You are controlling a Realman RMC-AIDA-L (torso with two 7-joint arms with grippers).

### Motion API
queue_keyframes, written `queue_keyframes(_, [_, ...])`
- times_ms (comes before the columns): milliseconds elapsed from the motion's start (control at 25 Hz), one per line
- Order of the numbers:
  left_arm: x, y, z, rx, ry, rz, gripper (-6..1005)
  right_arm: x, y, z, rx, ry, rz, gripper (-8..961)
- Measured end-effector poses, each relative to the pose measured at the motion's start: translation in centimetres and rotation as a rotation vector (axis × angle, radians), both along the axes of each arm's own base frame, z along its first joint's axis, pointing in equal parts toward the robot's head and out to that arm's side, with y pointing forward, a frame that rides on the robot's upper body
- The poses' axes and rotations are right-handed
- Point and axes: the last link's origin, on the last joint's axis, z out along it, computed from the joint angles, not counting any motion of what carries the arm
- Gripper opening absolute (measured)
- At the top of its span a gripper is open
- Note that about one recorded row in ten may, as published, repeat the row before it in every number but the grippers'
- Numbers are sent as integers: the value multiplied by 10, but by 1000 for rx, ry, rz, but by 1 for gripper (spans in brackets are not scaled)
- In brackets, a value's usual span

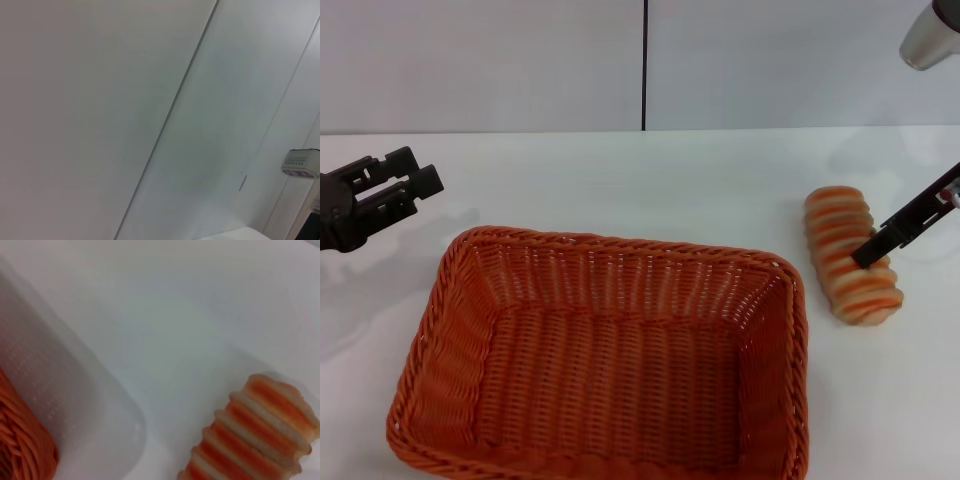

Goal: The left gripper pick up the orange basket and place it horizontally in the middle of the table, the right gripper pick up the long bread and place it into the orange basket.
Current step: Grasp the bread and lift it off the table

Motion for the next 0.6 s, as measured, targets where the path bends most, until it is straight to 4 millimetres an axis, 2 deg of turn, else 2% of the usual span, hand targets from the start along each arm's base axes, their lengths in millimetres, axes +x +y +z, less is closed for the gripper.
queue_keyframes(600, [1,0,-2,-8,-9,-3,586,2,-3,-1,-10,3,-6,279])
